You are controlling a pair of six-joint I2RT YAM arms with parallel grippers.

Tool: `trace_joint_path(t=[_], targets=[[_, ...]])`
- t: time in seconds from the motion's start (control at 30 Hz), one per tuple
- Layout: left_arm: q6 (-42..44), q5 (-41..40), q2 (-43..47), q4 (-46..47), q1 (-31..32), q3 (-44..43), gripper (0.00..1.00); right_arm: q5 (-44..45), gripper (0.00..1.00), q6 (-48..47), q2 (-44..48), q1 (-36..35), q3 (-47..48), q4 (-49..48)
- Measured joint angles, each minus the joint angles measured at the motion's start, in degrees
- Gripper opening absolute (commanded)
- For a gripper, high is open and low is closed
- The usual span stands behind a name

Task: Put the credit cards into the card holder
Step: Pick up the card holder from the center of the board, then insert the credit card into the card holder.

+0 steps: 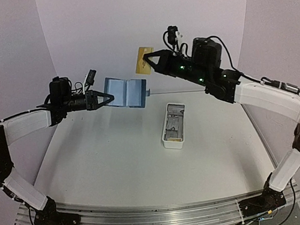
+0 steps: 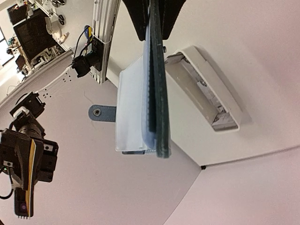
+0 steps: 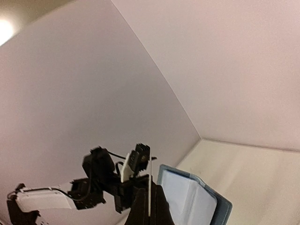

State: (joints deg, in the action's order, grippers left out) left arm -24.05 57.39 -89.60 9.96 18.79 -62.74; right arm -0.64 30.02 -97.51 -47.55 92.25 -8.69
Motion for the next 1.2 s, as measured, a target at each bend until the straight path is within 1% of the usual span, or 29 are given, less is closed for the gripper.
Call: trace_joint_path(t=[0.07,0.1,0.13,0.27,0.47,0.67,0.93,1.07,1.2], targets=[[-0.4,-0.1,3.5,3.3,0.0,0.0,0.00,-0.3,0.00,0.2,6.3,0.0,-6.4,-9.7],[-0.5,-0.2,4.5,4.2,0.2,0.0,0.00,-0.6,0.00,0.4,7.2,0.0,-7.6,-12.8],[-0.6,-0.7,5.7,5.0,0.5,0.0,0.00,-1.2,0.00,0.7,7.3,-0.1,-8.5,-16.2],[-1.1,-3.2,8.2,5.5,2.5,-0.3,0.00,-3.8,0.00,1.5,4.2,-1.0,-9.1,-23.1],[-2.7,-4.9,8.9,5.3,4.2,-1.8,0.00,-3.6,0.00,-0.3,-1.0,-4.4,-9.9,-24.2],[-3.6,-3.1,10.3,5.7,4.0,-1.7,0.00,-1.0,0.00,-3.1,-1.0,-4.4,-10.7,-25.0],[-7.3,0.8,10.4,11.2,4.0,-1.6,0.00,2.1,0.00,-5.3,-0.9,-4.2,-11.7,-25.6],[-7.9,1.9,10.4,12.7,3.9,-1.3,0.00,2.2,0.00,-6.3,-0.7,-4.2,-11.7,-25.7],[-9.4,3.0,10.4,13.9,3.9,-1.2,0.00,0.5,0.00,-6.4,-0.6,-4.2,-11.7,-26.8]])
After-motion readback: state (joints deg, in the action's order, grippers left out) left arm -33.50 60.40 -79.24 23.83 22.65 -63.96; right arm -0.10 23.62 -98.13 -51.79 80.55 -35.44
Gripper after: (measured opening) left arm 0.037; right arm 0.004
